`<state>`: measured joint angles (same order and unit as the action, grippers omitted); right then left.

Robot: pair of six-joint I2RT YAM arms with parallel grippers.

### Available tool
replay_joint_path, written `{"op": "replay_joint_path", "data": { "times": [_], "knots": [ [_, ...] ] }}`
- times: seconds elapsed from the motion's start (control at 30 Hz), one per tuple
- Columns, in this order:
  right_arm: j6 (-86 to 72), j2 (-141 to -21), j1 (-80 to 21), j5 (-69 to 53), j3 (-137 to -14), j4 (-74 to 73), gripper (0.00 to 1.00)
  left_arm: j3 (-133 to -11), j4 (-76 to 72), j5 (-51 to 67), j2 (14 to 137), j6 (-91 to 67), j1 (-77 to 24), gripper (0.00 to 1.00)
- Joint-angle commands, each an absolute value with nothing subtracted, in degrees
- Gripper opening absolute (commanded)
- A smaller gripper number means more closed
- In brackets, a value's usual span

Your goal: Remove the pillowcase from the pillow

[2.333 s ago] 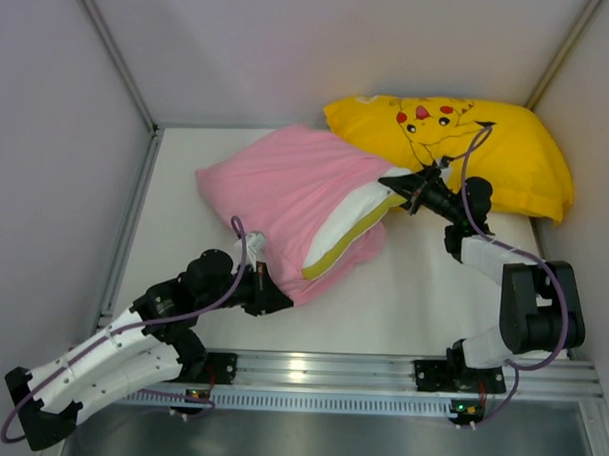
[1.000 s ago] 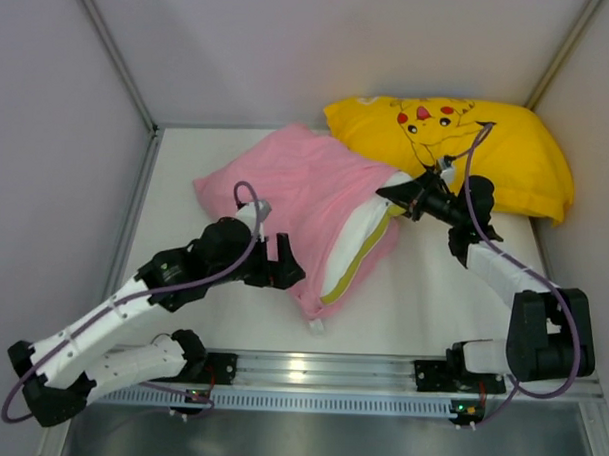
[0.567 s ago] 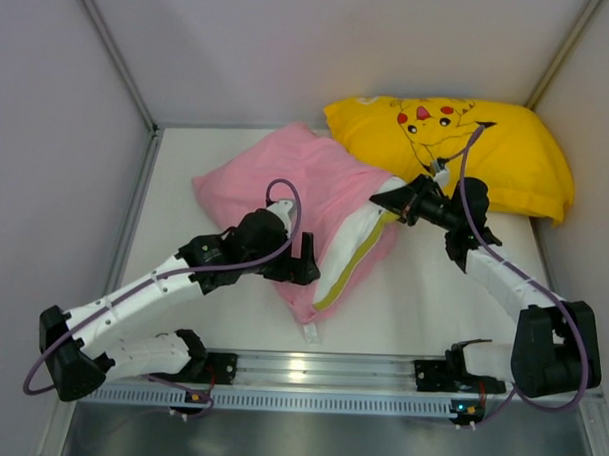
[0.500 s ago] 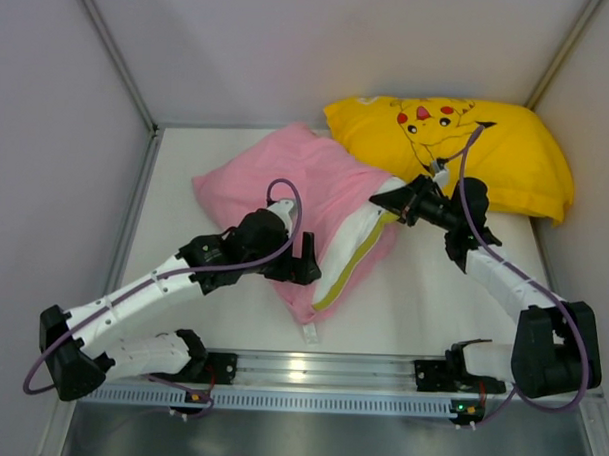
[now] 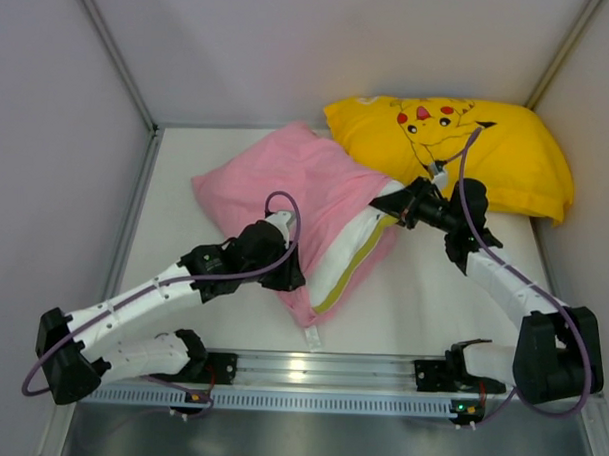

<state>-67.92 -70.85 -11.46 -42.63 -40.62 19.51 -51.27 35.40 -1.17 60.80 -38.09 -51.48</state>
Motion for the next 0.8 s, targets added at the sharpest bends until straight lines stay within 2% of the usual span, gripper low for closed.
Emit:
{"op": "replay_joint_path", "data": {
  "times": [0.0, 0.03, 0.07, 0.17, 0.5, 0.6, 0.77],
  "knots": [
    [-67.76, -66.71, -11.95, -42.1, -45.97, 22.06, 0.0, -47.82, 33.84, -2.46, 56.88, -38.85, -51.77, 0.32],
    [-68.02, -66.01, -11.87, -42.19, -46.4, 21.8, 0.0, -47.03, 33.84, -2.81, 56.34, -39.28, -51.77, 0.18],
    [-68.03, -65.74, -11.87, -42.27, -46.67, 21.62, 0.0, -45.8, 33.92, -3.07, 55.73, -39.46, -51.77, 0.11],
    [-69.25, -64.6, -11.78, -43.41, -47.81, 21.71, 0.0, -44.04, 34.71, -4.92, 53.62, -40.34, -51.77, 0.0],
    [-82.34, -58.45, -8.36, -48.07, -48.08, 30.05, 0.0, -42.98, 41.03, -12.82, 55.98, -44.38, -51.68, 0.0],
    [-94.6, -57.83, -4.05, -50.79, -45.54, 38.82, 0.0, -43.33, 43.67, -17.99, 54.5, -47.54, -51.59, 0.0],
    [-110.72, -60.73, 5.78, -54.22, -40.79, 61.58, 0.0, -46.56, 49.73, -22.49, 49.49, -51.85, -51.33, 0.0]
  ]
}}
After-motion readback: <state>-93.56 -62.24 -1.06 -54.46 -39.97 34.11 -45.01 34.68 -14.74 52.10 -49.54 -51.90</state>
